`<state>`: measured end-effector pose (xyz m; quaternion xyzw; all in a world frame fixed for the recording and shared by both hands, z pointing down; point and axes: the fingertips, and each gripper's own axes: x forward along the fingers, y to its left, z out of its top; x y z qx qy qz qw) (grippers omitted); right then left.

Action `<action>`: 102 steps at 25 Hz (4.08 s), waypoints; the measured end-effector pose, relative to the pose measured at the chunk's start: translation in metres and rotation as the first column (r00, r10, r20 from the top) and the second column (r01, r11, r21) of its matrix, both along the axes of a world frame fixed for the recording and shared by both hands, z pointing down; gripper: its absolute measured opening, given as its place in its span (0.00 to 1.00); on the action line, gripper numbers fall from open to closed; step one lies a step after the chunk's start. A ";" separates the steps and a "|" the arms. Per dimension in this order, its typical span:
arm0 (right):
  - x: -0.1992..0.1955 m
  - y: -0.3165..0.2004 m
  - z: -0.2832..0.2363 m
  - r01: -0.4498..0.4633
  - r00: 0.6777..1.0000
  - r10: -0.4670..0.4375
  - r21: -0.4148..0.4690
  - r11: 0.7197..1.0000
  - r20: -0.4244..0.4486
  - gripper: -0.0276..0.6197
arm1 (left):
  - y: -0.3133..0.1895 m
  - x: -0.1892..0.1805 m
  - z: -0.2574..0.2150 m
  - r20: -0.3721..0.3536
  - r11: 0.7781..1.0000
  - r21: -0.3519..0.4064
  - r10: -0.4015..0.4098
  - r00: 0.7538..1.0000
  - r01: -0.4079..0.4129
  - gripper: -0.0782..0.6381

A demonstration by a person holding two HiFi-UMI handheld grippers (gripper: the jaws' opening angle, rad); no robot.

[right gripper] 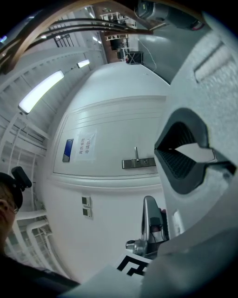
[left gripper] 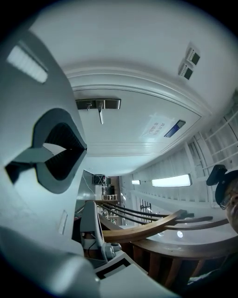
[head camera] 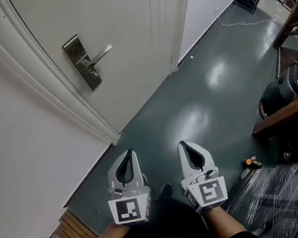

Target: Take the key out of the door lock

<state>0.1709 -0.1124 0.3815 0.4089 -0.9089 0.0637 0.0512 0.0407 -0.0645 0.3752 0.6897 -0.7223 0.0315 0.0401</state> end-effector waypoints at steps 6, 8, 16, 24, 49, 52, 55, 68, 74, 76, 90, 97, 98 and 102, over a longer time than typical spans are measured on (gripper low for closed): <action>-0.027 -0.029 0.006 0.037 0.998 -0.038 -0.026 0.999 -0.047 0.03 | -0.036 -0.021 0.011 -0.042 1.000 -0.010 -0.028 0.999 0.027 0.13; -0.038 -0.045 0.007 0.037 0.998 -0.039 -0.033 0.999 -0.059 0.03 | -0.053 -0.030 0.014 -0.048 1.000 0.000 -0.018 0.999 0.018 0.13; -0.108 -0.105 0.010 0.139 0.989 -0.141 -0.046 0.989 -0.050 0.03 | -0.111 -0.094 0.016 -0.049 0.999 0.017 -0.046 0.998 0.047 0.13; -0.198 -0.146 0.011 0.247 0.968 -0.251 -0.110 0.963 -0.025 0.03 | -0.135 -0.170 0.015 -0.032 0.993 0.040 -0.108 0.994 0.109 0.14; -0.357 -0.233 0.082 0.667 0.741 -0.520 -0.552 0.500 0.425 0.19 | -0.175 -0.263 0.041 0.040 0.877 -0.030 -0.479 0.877 0.480 0.14; -0.365 -0.236 0.090 0.696 0.712 -0.495 -0.591 0.407 0.498 0.21 | -0.181 -0.266 0.042 0.044 0.862 -0.030 -0.505 0.862 0.507 0.14; -0.375 -0.229 0.094 0.734 0.668 -0.464 -0.619 0.280 0.583 0.21 | -0.185 -0.267 0.043 0.051 0.848 -0.041 -0.526 0.849 0.528 0.14; -0.394 -0.221 0.090 0.783 0.604 -0.403 -0.608 0.134 0.688 0.09 | -0.170 -0.276 0.040 0.048 0.798 -0.038 -0.600 0.799 0.602 0.13; -0.391 -0.226 0.094 0.776 0.621 -0.323 -0.620 0.121 0.714 0.07 | -0.168 -0.276 0.045 0.026 0.804 -0.042 -0.593 0.805 0.593 0.13; -0.391 -0.226 0.095 0.770 0.630 -0.302 -0.626 0.124 0.715 0.07 | -0.167 -0.276 0.047 0.023 0.808 -0.045 -0.587 0.809 0.587 0.13; -0.387 -0.230 0.097 0.738 0.675 -0.206 -0.653 0.171 0.709 0.06 | -0.165 -0.274 0.039 0.010 0.856 -0.040 -0.515 0.857 0.515 0.13; -0.384 -0.230 0.098 0.742 0.670 -0.149 -0.652 0.153 0.727 0.07 | -0.155 -0.276 0.043 0.016 0.855 -0.046 -0.516 0.856 0.516 0.13; -0.384 -0.230 0.098 0.744 0.668 -0.145 -0.651 0.151 0.730 0.06 | -0.153 -0.276 0.043 0.016 0.855 -0.047 -0.516 0.856 0.516 0.13; -0.384 -0.231 0.100 0.758 0.652 -0.120 -0.640 0.129 0.748 0.07 | -0.150 -0.278 0.039 0.009 0.855 -0.046 -0.517 0.856 0.517 0.13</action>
